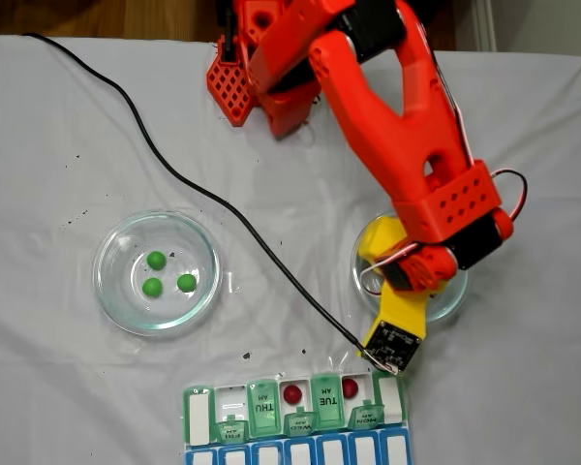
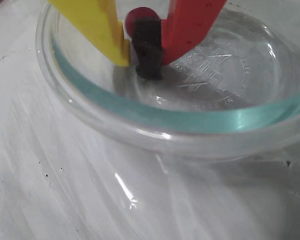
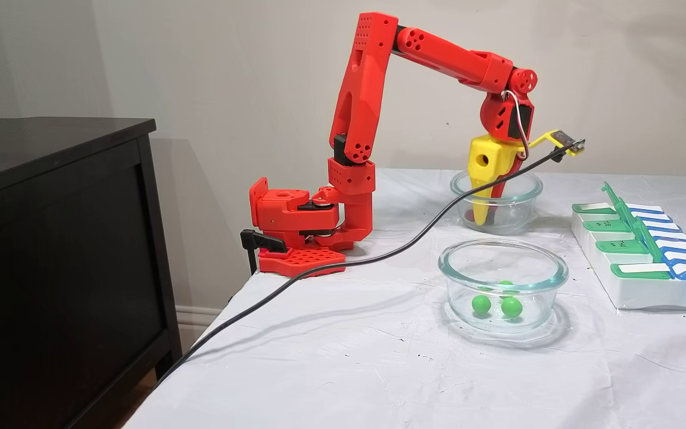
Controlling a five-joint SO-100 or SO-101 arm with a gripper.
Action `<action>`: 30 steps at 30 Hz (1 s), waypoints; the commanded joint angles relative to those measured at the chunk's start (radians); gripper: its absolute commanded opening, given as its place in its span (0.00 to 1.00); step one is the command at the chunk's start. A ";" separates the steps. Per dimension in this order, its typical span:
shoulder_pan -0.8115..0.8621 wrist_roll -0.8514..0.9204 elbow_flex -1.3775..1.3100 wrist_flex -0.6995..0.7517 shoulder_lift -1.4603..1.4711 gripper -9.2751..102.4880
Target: Sort medicines into box.
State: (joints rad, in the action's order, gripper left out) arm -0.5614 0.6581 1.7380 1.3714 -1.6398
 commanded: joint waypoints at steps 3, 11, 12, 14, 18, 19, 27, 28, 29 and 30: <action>-0.014 -0.032 -0.011 0.031 -0.046 0.20; -0.029 -0.155 -0.049 0.043 -0.060 0.34; -0.029 -0.181 -0.057 0.032 -0.060 0.34; -0.029 -0.236 -0.072 0.017 -0.060 0.34; -0.051 -0.347 -0.072 0.011 -0.063 0.34; -0.058 -0.371 -0.071 0.014 -0.064 0.34; -0.135 -0.476 -0.046 0.072 -0.098 0.32; -0.146 -0.483 -0.038 0.072 -0.104 0.32; -0.158 -0.489 -0.034 0.071 -0.110 0.31; -0.167 -0.500 -0.031 0.071 -0.115 0.31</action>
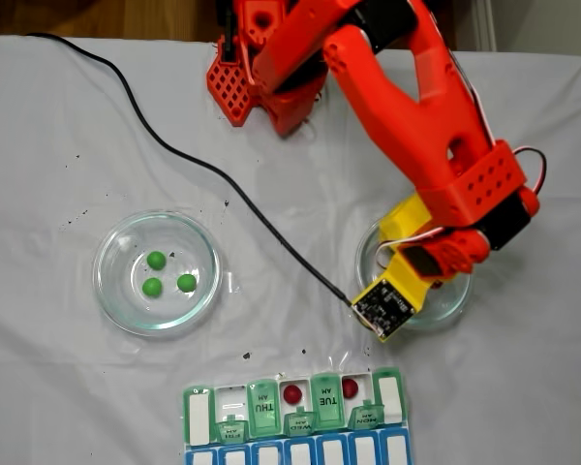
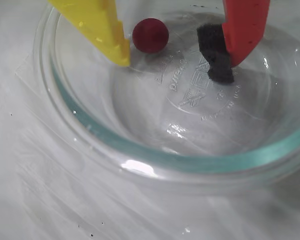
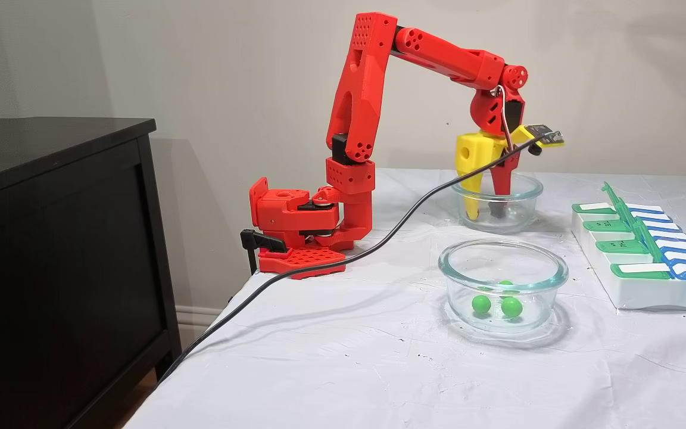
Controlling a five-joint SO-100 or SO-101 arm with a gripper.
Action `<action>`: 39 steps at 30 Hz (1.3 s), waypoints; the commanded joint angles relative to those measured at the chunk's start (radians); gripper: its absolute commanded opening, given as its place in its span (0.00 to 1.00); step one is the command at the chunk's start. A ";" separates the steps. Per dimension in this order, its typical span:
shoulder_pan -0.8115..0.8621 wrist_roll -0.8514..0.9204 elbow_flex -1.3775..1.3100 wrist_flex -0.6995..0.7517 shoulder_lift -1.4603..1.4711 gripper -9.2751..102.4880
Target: Sort medicines into box.
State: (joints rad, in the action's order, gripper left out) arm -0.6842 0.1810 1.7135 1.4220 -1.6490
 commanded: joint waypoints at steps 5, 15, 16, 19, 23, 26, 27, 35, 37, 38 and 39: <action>-0.094 -0.069 -0.005 0.037 -0.115 0.30; -0.146 -0.094 0.000 0.089 -0.078 0.25; -0.150 -0.094 0.002 0.092 -0.075 0.24; -0.153 -0.097 0.002 0.100 -0.061 0.18; -0.147 -0.092 0.002 0.110 -0.028 0.12; -0.137 -0.080 0.000 0.109 0.006 0.13; -0.130 -0.074 -0.002 0.106 0.015 0.13; -0.094 -0.031 -0.009 0.109 0.083 0.18; -0.081 -0.012 -0.015 0.109 0.097 0.19; -0.078 -0.002 -0.018 0.109 0.098 0.20; -0.074 0.006 -0.023 0.109 0.100 0.22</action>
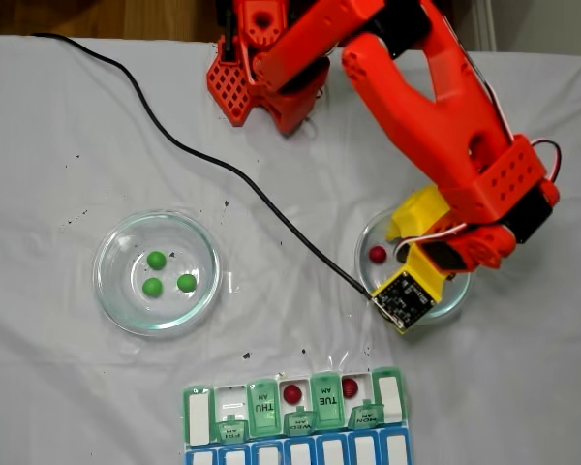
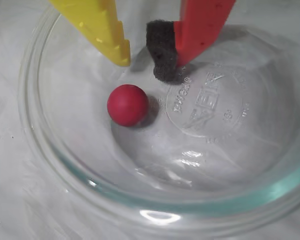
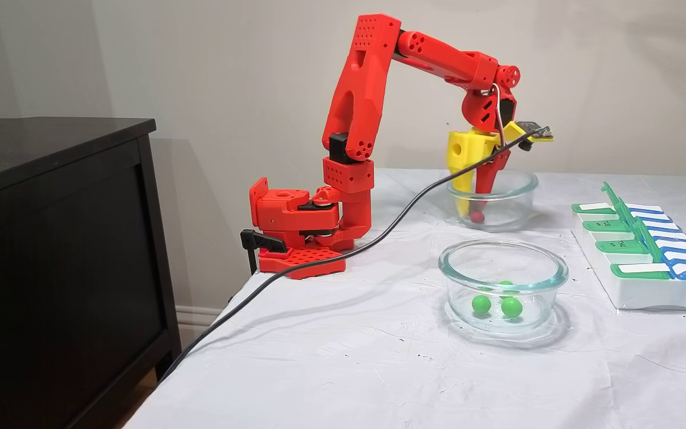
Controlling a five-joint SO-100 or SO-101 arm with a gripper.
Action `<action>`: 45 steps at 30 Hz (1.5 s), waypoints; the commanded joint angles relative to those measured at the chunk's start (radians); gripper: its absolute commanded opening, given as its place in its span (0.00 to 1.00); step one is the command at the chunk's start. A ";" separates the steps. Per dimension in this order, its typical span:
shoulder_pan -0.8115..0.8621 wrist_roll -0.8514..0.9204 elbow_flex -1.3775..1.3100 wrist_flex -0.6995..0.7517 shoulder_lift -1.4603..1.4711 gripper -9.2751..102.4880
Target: Sort medicines into box.
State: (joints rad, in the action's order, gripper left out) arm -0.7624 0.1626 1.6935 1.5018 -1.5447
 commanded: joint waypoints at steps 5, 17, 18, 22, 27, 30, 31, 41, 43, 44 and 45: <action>0.028 0.055 -0.038 0.055 -0.044 0.26; 0.118 0.071 -0.120 0.083 -0.072 0.29; 0.129 0.072 -0.127 0.087 -0.067 0.29; 0.163 0.087 -0.146 0.095 -0.063 0.29; 0.206 0.092 -0.172 0.100 -0.055 0.29; 0.192 0.091 -0.144 0.101 -0.052 0.29; 0.184 0.091 -0.130 0.100 -0.052 0.28; 0.132 0.092 -0.066 0.110 -0.057 0.27; 0.132 0.092 -0.066 0.107 -0.049 0.27; 0.133 0.094 -0.067 0.106 -0.046 0.26; 0.135 0.095 -0.069 0.106 -0.041 0.26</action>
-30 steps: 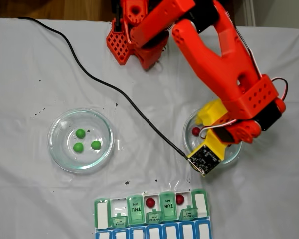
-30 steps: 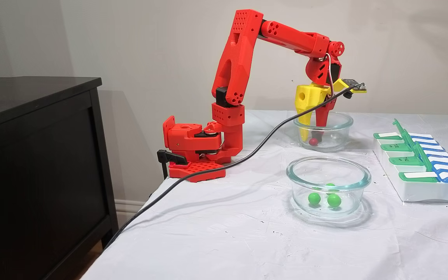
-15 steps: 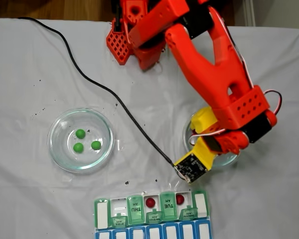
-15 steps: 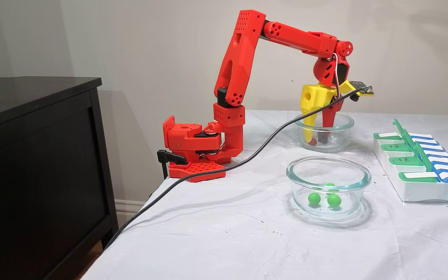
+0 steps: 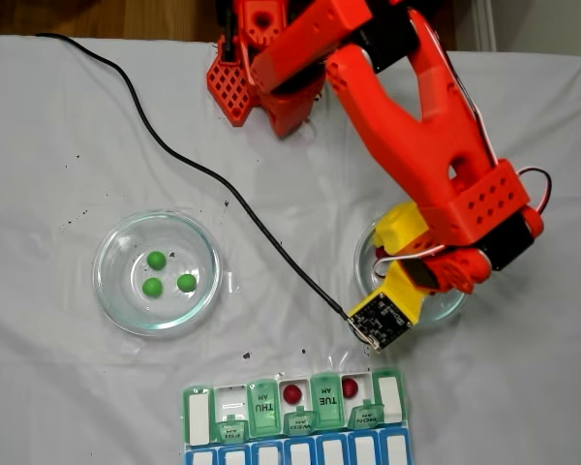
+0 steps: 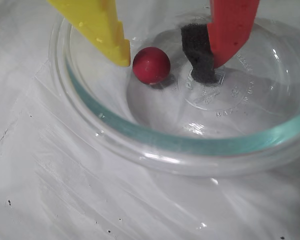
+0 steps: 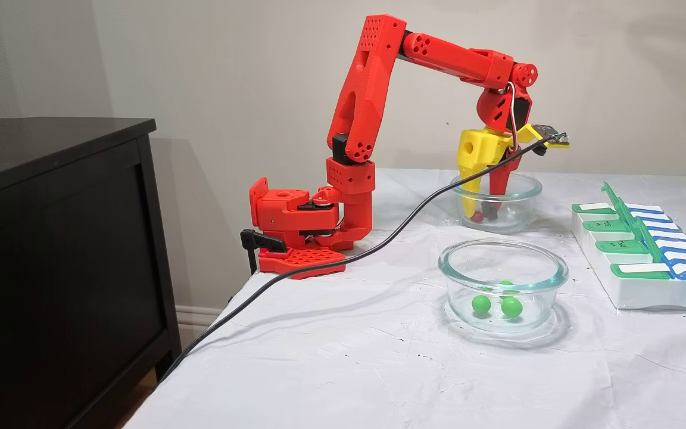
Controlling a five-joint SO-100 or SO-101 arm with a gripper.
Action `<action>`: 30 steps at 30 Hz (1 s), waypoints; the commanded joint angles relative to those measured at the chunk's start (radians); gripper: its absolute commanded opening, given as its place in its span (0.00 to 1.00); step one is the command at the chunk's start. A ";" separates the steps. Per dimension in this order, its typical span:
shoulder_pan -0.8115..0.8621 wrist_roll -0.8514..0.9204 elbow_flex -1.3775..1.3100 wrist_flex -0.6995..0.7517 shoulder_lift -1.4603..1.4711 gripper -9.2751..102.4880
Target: Sort medicines into box.
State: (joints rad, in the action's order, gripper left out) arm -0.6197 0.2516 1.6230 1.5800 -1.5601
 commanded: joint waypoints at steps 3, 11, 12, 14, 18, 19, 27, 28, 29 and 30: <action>-0.005 0.009 -0.002 0.025 -0.021 0.25; -0.012 0.011 0.012 0.021 -0.020 0.23; -0.012 0.008 0.014 0.020 -0.017 0.21; -0.011 0.000 0.012 0.017 -0.011 0.17; -0.011 -0.006 0.014 0.011 -0.009 0.15; -0.012 -0.006 0.017 0.009 -0.011 0.15; -0.021 -0.011 0.023 0.005 -0.015 0.11; -0.025 -0.014 0.025 0.008 -0.018 0.11; -0.028 -0.015 0.026 0.008 -0.023 0.11; -0.031 -0.018 0.028 0.008 -0.031 0.10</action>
State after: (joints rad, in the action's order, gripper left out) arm -0.6213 0.2424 1.6444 1.5785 -1.5601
